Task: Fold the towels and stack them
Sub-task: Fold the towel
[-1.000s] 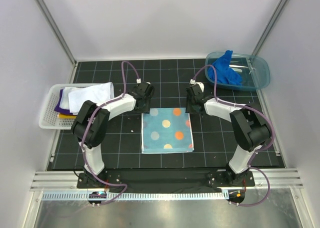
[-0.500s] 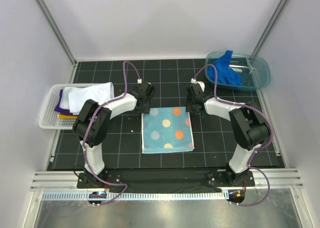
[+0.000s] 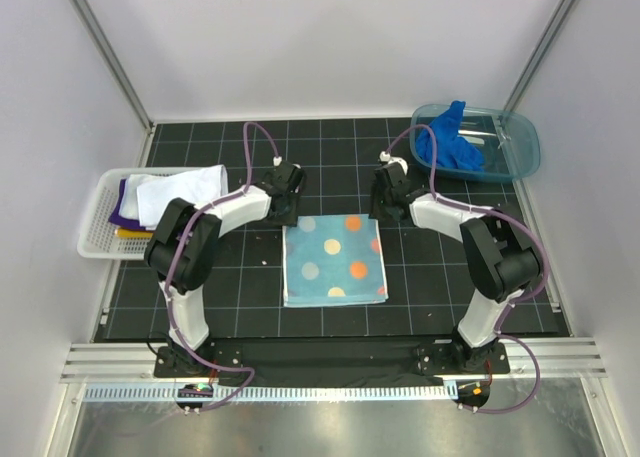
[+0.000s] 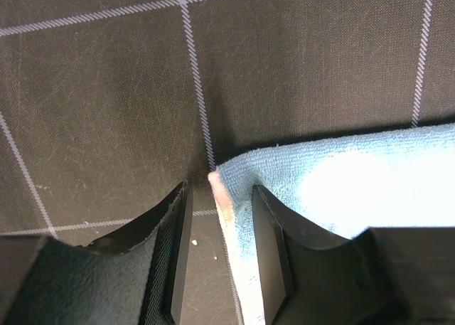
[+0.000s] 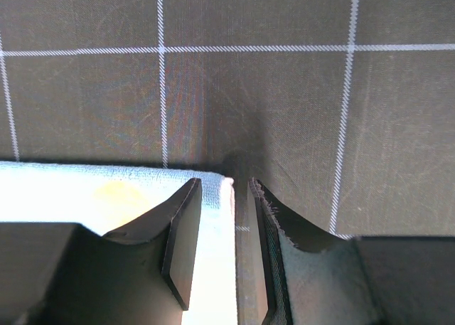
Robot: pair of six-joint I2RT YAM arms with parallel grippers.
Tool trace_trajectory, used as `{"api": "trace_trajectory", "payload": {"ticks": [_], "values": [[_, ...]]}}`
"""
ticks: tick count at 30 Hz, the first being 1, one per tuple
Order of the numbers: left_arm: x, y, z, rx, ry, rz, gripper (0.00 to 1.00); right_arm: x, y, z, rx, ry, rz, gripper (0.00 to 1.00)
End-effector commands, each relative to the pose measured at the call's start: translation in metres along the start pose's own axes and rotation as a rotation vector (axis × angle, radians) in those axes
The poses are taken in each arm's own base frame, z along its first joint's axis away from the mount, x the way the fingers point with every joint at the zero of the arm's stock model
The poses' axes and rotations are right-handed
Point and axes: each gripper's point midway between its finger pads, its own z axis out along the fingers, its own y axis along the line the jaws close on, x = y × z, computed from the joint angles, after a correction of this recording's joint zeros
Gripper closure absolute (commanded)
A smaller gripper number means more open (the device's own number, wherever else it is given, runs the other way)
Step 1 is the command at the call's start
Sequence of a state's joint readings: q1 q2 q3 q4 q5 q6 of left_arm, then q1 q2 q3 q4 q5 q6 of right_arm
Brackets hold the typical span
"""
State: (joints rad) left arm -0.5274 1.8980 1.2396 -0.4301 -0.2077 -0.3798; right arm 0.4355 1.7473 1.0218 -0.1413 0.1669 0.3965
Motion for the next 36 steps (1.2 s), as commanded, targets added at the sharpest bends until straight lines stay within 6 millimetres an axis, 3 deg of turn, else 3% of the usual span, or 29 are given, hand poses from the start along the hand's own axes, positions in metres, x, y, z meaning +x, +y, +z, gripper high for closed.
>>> {"api": "trace_trajectory", "payload": {"ticks": [1, 9, 13, 21, 30, 36], "values": [[-0.02, -0.006, 0.003, 0.034, -0.05, 0.005, 0.58, -0.008, 0.008, 0.008, -0.032, -0.022, 0.001, 0.61], [-0.017, -0.009, 0.008, 0.05, -0.038, 0.003, 0.58, 0.004, 0.002, 0.02, -0.005, 0.011, 0.003, 0.62], [-0.019, -0.007, 0.001, 0.059, -0.072, -0.012, 0.57, 0.011, -0.004, 0.023, 0.021, 0.02, -0.003, 0.75], [-0.024, -0.006, -0.001, 0.093, -0.093, -0.05, 0.57, 0.02, -0.011, 0.029, 0.037, 0.043, -0.003, 0.86], [-0.04, -0.002, -0.013, 0.151, -0.174, -0.127, 0.57, 0.02, -0.013, 0.034, 0.038, 0.05, -0.004, 0.89], [-0.042, -0.005, -0.008, 0.176, -0.163, -0.142, 0.57, 0.023, -0.012, 0.036, 0.034, 0.059, -0.005, 0.89]]}}
